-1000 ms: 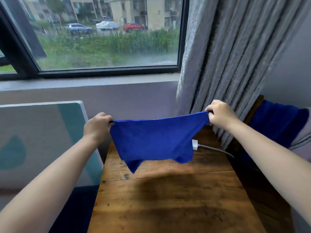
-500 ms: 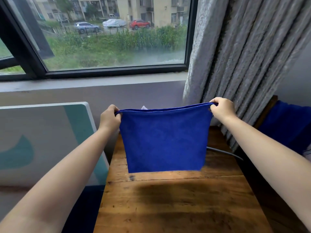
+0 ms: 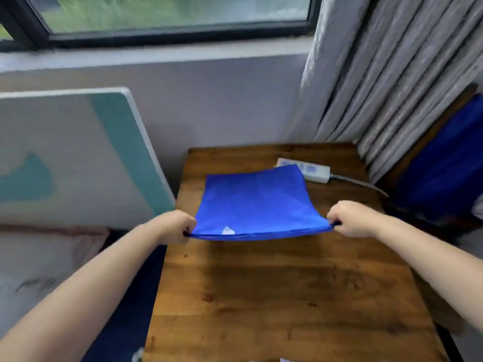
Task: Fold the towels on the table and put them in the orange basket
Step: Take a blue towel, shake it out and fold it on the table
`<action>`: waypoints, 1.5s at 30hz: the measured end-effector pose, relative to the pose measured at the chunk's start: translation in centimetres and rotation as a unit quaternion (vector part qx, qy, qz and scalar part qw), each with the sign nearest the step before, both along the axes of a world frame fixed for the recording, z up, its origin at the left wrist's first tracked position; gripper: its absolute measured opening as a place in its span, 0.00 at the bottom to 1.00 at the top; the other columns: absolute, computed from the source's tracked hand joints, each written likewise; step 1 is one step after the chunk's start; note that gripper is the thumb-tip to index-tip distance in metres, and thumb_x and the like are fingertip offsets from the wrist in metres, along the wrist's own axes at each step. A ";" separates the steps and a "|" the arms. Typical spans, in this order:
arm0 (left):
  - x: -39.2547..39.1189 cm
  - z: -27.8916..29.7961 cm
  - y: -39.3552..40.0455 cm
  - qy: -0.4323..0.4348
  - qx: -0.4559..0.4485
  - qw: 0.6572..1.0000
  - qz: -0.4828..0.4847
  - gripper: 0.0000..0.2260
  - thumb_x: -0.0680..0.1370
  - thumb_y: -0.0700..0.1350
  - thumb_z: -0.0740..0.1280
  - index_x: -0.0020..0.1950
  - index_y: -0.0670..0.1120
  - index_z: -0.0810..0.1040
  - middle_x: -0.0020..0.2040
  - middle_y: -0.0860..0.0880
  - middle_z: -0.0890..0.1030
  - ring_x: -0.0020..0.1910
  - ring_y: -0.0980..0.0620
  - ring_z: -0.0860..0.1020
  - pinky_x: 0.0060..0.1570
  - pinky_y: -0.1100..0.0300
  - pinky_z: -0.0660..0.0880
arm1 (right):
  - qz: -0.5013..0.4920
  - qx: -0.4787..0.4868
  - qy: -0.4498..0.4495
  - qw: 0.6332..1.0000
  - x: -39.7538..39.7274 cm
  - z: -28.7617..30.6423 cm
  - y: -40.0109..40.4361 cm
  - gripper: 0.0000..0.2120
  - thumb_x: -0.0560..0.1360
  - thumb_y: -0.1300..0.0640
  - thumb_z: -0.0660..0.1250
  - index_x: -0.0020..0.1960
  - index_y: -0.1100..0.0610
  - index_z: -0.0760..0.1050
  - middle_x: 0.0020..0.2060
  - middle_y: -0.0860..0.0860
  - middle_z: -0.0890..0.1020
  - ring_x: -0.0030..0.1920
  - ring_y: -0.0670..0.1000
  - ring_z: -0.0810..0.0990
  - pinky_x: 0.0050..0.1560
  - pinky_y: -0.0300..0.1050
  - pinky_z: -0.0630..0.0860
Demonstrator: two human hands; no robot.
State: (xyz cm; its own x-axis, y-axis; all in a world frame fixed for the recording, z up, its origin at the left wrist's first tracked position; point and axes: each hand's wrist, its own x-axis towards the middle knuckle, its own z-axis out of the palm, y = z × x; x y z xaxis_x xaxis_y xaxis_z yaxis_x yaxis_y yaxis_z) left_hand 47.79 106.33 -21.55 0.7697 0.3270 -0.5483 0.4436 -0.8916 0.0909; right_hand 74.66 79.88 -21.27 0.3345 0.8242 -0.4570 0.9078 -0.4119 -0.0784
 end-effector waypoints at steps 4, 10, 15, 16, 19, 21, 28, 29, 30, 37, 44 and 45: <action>-1.2 -6.0 -3.8 0.171 -0.009 0.982 -0.084 0.06 0.75 0.38 0.61 0.48 0.42 0.76 0.55 0.41 0.78 0.53 0.43 0.75 0.46 0.56 0.71 | 0.073 -0.174 0.008 0.982 -4.3 -7.3 -1.9 0.10 0.72 0.63 0.60 0.48 0.62 0.78 0.51 0.59 0.81 0.53 0.58 0.78 0.51 0.47 0.75; -1.4 -10.3 -6.9 0.350 0.016 0.918 -0.183 0.10 0.77 0.38 0.59 0.55 0.39 0.77 0.48 0.43 0.78 0.48 0.43 0.74 0.52 0.53 0.74 | 0.166 -0.300 -0.014 0.939 -8.5 -12.1 -3.0 0.15 0.75 0.64 0.56 0.58 0.63 0.74 0.59 0.59 0.76 0.61 0.58 0.71 0.57 0.48 0.72; -3.0 -12.8 -7.7 0.396 0.016 0.890 -0.225 0.07 0.77 0.39 0.59 0.40 0.41 0.71 0.32 0.49 0.65 0.32 0.49 0.65 0.41 0.59 0.66 | 0.167 -0.349 0.033 0.921 -9.5 -13.2 -3.5 0.13 0.74 0.66 0.55 0.54 0.62 0.75 0.49 0.58 0.75 0.53 0.57 0.71 0.44 0.47 0.70; -3.3 -13.2 -7.9 0.409 0.016 0.882 -0.233 0.08 0.77 0.40 0.60 0.39 0.41 0.72 0.32 0.48 0.65 0.32 0.48 0.65 0.42 0.59 0.66 | 0.169 -0.367 0.045 0.914 -9.7 -13.4 -3.5 0.12 0.74 0.66 0.55 0.51 0.62 0.75 0.43 0.58 0.74 0.48 0.56 0.70 0.41 0.45 0.68; -3.7 -13.8 -8.0 0.419 -0.048 0.884 -0.202 0.13 0.77 0.47 0.64 0.57 0.41 0.77 0.46 0.46 0.75 0.44 0.47 0.71 0.48 0.56 0.71 | 0.147 -0.385 0.093 0.906 -9.8 -13.7 -3.4 0.07 0.74 0.58 0.61 0.47 0.61 0.75 0.40 0.57 0.75 0.43 0.52 0.70 0.33 0.41 0.65; -3.2 -13.6 -7.5 0.404 -0.091 0.901 -0.131 0.19 0.76 0.50 0.66 0.64 0.43 0.73 0.60 0.47 0.74 0.54 0.48 0.73 0.53 0.57 0.72 | 0.100 -0.366 0.122 0.917 -9.3 -13.8 -3.2 0.09 0.75 0.50 0.63 0.44 0.56 0.72 0.42 0.54 0.76 0.43 0.50 0.71 0.30 0.41 0.63; 1.9 -13.1 -4.5 0.199 -0.029 0.979 -0.034 0.15 0.79 0.47 0.58 0.63 0.43 0.71 0.62 0.44 0.74 0.60 0.44 0.74 0.53 0.54 0.73 | -0.076 -0.130 0.092 0.984 -4.6 -14.2 -1.0 0.10 0.77 0.56 0.59 0.47 0.60 0.76 0.51 0.59 0.80 0.53 0.57 0.77 0.48 0.46 0.72; 2.9 -13.5 -4.1 0.175 -0.026 0.984 -0.021 0.15 0.79 0.48 0.58 0.63 0.43 0.72 0.62 0.44 0.74 0.60 0.44 0.73 0.53 0.53 0.73 | -0.122 -0.077 0.088 0.986 -3.6 -14.4 -0.5 0.10 0.77 0.58 0.59 0.50 0.62 0.76 0.52 0.60 0.80 0.54 0.58 0.77 0.50 0.48 0.72; 3.8 -13.9 -3.8 0.146 -0.024 0.989 -0.001 0.14 0.79 0.47 0.58 0.62 0.43 0.72 0.62 0.44 0.73 0.60 0.44 0.72 0.52 0.53 0.72 | -0.170 -0.028 0.085 0.981 -2.7 -14.7 0.1 0.11 0.76 0.59 0.59 0.53 0.63 0.76 0.54 0.61 0.80 0.56 0.59 0.77 0.51 0.48 0.72; 9.2 -17.2 -4.2 -0.109 -0.028 0.982 0.150 0.17 0.78 0.44 0.59 0.67 0.42 0.68 0.64 0.44 0.70 0.65 0.44 0.67 0.54 0.52 0.71 | -0.452 0.159 0.177 0.859 2.5 -16.6 4.7 0.18 0.78 0.59 0.57 0.67 0.61 0.67 0.64 0.60 0.73 0.64 0.58 0.71 0.61 0.45 0.68; 14.8 -20.3 -4.6 -0.204 -0.008 0.974 0.097 0.20 0.78 0.46 0.61 0.70 0.43 0.66 0.74 0.45 0.63 0.75 0.46 0.56 0.70 0.53 0.56 | -0.443 0.228 0.249 0.830 5.7 -18.4 6.4 0.16 0.72 0.73 0.54 0.47 0.62 0.79 0.46 0.60 0.82 0.42 0.49 0.76 0.34 0.27 0.71; 15.4 -20.3 -4.8 -0.216 -0.009 0.973 0.085 0.20 0.78 0.45 0.61 0.69 0.42 0.68 0.73 0.45 0.65 0.75 0.45 0.58 0.70 0.52 0.57 | -0.415 0.227 0.245 0.847 5.8 -18.4 6.4 0.15 0.72 0.73 0.56 0.48 0.64 0.80 0.46 0.60 0.83 0.44 0.50 0.77 0.40 0.31 0.71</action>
State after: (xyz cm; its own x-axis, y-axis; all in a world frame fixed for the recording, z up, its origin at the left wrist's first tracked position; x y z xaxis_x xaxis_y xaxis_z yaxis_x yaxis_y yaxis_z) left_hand 63.22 101.57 -41.85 0.8653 0.4627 -0.1929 0.5013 -0.8050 0.3173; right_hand 80.50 86.26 -39.64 0.7457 0.5266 -0.4082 0.1340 -0.7186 -0.6823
